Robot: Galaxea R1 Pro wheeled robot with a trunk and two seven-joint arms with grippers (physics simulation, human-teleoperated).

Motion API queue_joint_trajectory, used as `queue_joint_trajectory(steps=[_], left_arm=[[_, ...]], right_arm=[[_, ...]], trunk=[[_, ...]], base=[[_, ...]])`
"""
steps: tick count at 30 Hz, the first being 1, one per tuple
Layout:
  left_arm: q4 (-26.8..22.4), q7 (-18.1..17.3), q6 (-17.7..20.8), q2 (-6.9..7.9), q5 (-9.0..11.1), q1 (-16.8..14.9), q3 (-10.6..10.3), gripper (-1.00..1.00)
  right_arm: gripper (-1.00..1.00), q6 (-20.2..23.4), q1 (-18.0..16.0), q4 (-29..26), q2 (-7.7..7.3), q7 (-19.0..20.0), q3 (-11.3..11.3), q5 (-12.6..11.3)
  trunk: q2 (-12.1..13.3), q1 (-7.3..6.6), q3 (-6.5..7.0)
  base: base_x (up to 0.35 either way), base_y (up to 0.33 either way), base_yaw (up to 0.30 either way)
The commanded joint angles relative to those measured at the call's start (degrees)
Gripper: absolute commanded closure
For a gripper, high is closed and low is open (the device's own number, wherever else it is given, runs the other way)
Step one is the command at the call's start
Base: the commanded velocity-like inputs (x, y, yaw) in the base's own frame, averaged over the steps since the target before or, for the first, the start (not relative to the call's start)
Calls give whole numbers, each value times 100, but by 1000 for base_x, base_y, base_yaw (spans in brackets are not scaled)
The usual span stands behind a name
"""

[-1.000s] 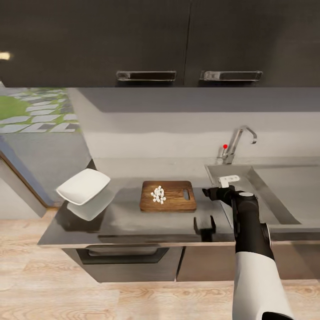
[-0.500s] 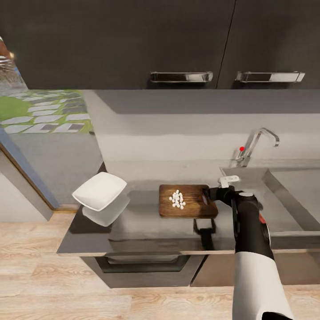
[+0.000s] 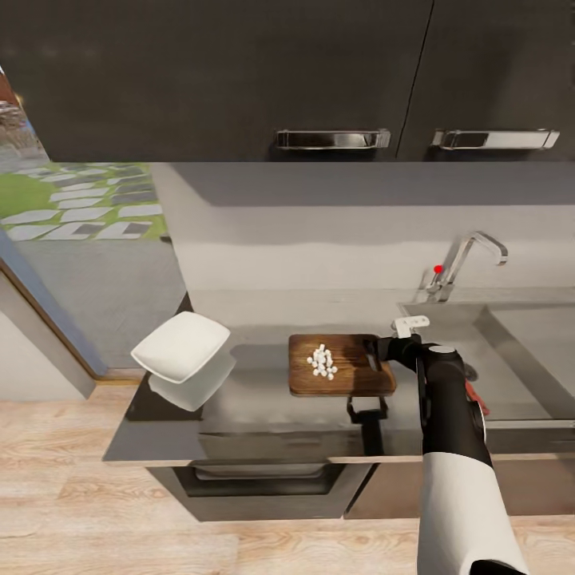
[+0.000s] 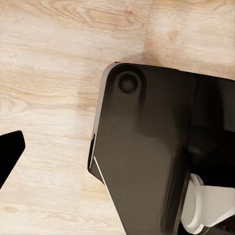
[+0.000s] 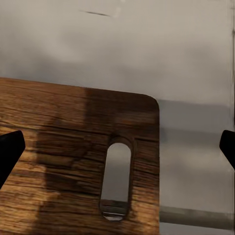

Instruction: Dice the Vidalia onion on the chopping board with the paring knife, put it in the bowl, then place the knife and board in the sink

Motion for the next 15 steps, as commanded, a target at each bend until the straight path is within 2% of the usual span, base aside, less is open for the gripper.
queue_joint_trajectory(steps=[1, 7, 15], left_arm=[[-7, -33, 0, 0, 47, 2, 7, -100], [14, -33, 0, 0, 47, 3, 7, -100], [21, -33, 0, 0, 47, 2, 7, -100]], right_arm=[[-100, 6, -7, -7, 6, 58, -15, 59], [-100, 10, -7, -7, 6, 58, -22, 60], [-100, 14, -7, -7, 6, 52, -24, 67]], trunk=[[-10, 4, -10], [-10, 4, -10], [-10, 4, -10]], base=[[0, -206, 0], [-5, -263, 0], [-2, -55, 0]])
